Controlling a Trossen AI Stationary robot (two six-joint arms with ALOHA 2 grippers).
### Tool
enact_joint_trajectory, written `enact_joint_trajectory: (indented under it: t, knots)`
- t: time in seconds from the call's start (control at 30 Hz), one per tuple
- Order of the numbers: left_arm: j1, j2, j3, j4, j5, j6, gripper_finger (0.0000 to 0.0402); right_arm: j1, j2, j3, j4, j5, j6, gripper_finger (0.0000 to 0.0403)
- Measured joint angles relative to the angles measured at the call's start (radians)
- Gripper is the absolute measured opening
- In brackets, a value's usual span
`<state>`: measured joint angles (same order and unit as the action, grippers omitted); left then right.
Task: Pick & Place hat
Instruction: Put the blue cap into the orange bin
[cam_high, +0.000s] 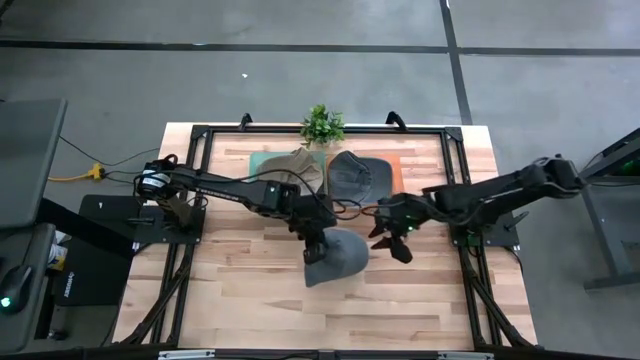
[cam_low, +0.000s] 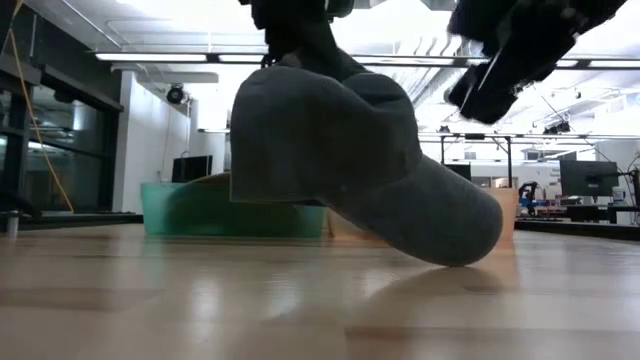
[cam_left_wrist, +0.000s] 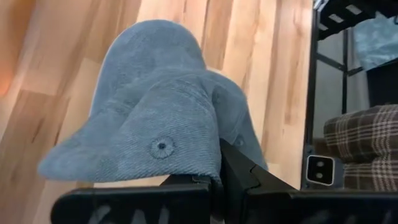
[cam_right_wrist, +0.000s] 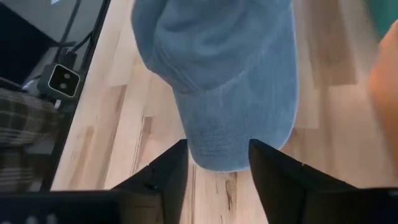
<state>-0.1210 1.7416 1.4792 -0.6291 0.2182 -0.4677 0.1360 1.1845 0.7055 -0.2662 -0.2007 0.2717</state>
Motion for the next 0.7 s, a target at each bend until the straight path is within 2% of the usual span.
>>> enact_joint_trajectory:
  t: [0.23,0.43,0.57,0.7]
  knots:
    - [-0.031,0.0,0.0,-0.049,-0.03,-0.007,0.0,-0.128,0.09,-0.002,0.006,-0.177,0.04,0.0224]
    - [-0.061,0.0,0.004,-0.074,-0.097,-0.008,0.0,-0.213,0.104,-0.002,0.042,-0.273,0.124,0.0255]
    - [-0.072,0.002,0.068,-0.169,-0.164,0.012,0.0,-0.236,0.138,-0.002,0.087,-0.367,0.188,0.0268]
    - [-0.077,0.002,0.145,-0.238,-0.217,0.048,0.0,-0.233,0.184,-0.002,0.124,-0.402,0.201,0.0274]
